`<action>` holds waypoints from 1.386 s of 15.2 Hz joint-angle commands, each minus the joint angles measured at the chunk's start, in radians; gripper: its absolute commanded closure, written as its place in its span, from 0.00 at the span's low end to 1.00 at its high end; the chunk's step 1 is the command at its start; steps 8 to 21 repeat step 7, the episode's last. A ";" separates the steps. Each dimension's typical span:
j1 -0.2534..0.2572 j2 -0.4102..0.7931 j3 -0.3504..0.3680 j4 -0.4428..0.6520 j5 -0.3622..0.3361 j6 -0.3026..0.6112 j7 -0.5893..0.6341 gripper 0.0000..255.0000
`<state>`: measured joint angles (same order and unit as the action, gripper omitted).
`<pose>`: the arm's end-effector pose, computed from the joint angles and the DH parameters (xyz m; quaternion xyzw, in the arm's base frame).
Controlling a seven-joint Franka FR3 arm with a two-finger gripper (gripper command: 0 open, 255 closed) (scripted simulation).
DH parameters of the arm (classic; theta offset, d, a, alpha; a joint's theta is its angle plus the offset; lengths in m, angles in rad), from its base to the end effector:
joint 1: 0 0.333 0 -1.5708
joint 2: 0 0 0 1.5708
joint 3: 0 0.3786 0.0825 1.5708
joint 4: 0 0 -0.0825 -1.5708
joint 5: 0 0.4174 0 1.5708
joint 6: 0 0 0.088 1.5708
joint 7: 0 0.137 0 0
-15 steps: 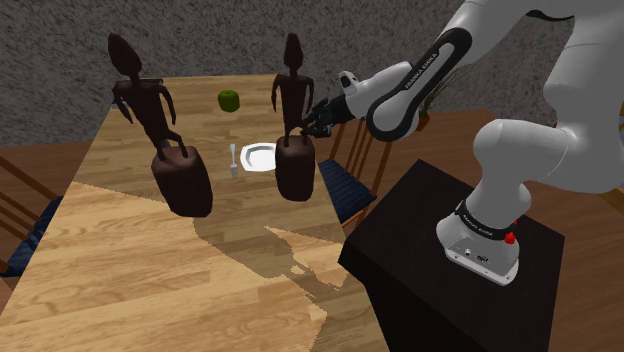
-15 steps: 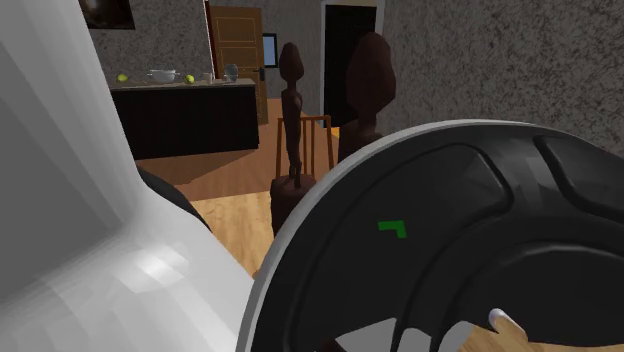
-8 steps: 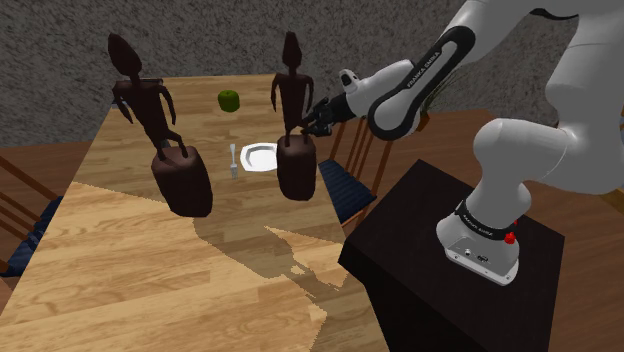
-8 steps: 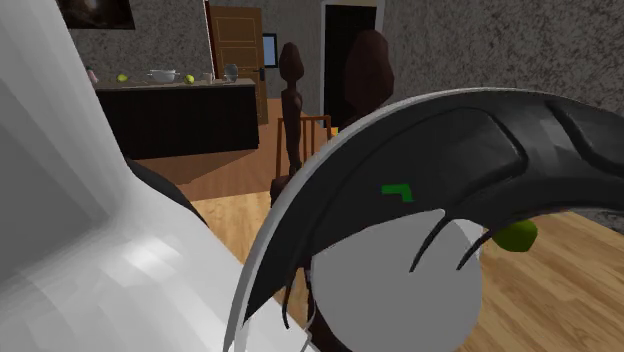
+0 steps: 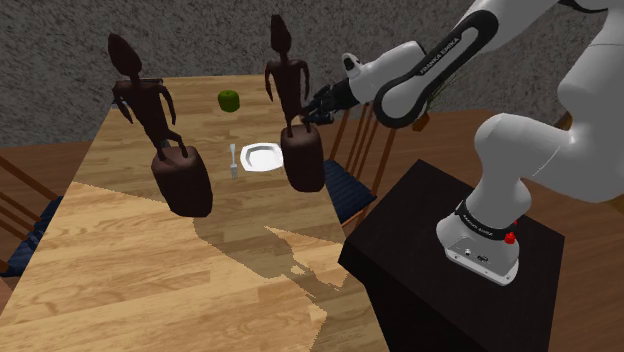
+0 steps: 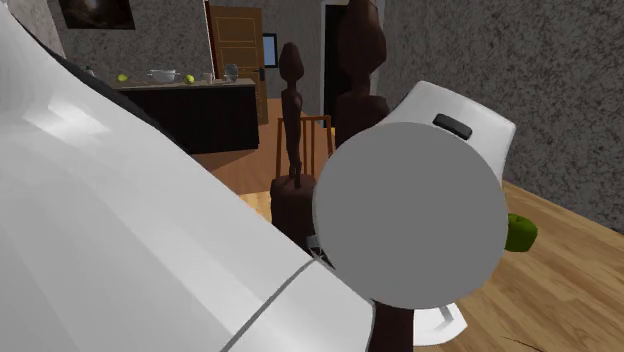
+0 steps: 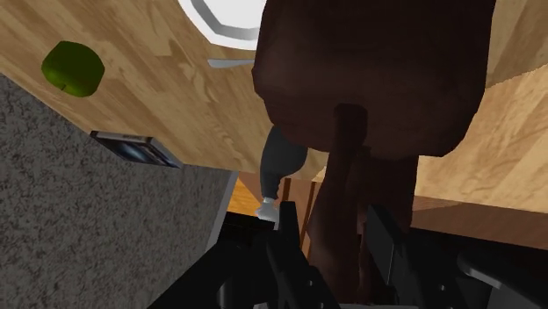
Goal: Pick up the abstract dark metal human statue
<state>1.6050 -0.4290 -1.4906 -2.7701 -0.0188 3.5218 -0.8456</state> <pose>0.4652 0.0608 0.3311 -0.8323 -0.3559 -0.4221 0.0496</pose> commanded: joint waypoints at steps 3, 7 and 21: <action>-0.166 0.006 0.175 -0.001 0.003 -0.062 0.025 1.00; -0.246 0.004 0.261 0.002 0.010 -0.098 0.034 1.00; -0.246 0.004 0.261 0.002 0.010 -0.098 0.034 1.00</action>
